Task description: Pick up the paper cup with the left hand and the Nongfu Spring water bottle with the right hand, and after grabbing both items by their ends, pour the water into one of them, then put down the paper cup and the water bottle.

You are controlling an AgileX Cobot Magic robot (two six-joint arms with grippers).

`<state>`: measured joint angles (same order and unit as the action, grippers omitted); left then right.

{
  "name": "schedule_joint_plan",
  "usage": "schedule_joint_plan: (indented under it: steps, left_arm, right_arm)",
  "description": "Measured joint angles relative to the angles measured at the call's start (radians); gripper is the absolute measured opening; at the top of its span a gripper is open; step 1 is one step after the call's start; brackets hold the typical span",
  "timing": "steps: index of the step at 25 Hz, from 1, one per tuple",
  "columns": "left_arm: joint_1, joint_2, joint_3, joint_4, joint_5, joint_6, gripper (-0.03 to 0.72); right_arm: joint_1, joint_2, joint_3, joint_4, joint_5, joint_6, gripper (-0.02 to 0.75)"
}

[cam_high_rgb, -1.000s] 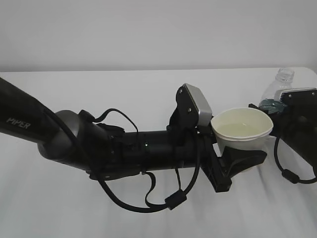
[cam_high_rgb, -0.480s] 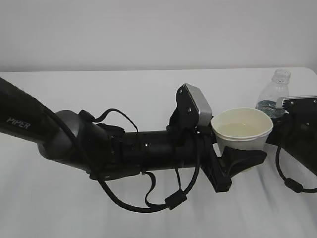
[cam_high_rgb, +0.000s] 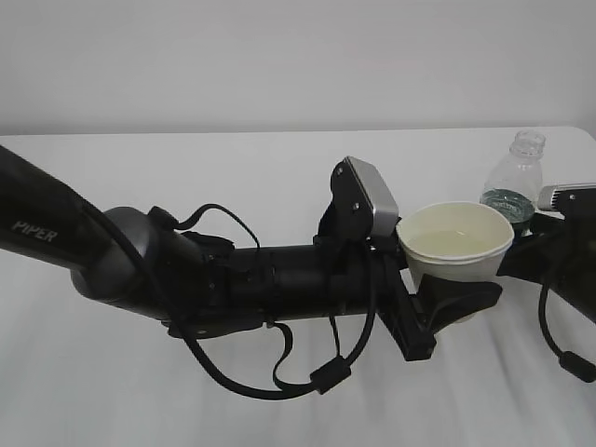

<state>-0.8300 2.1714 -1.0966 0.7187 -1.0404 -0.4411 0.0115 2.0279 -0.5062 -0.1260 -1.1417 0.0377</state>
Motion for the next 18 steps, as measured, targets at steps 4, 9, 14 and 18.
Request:
schedule_joint_plan:
  steps: [4,9,14,18]
  left_arm:
    - [0.000,0.000,0.000,0.000,-0.012,0.000,0.456]
    - [0.000,0.000,0.000,-0.010,-0.015,0.000,0.456]
    - [0.000,0.000,0.000,-0.062,-0.015,0.000,0.456]
    - [0.000,0.000,0.000,-0.073,-0.015,0.000,0.456]
  right_arm:
    - [0.000,-0.046,0.046,0.000,0.000,0.000,0.587]
    - [0.000,-0.153,0.149,-0.002,0.000,0.001,0.602]
    - [0.000,-0.275,0.268,-0.004,0.000,0.001,0.595]
    - [0.000,-0.366,0.353,-0.005,0.000,0.001,0.594]
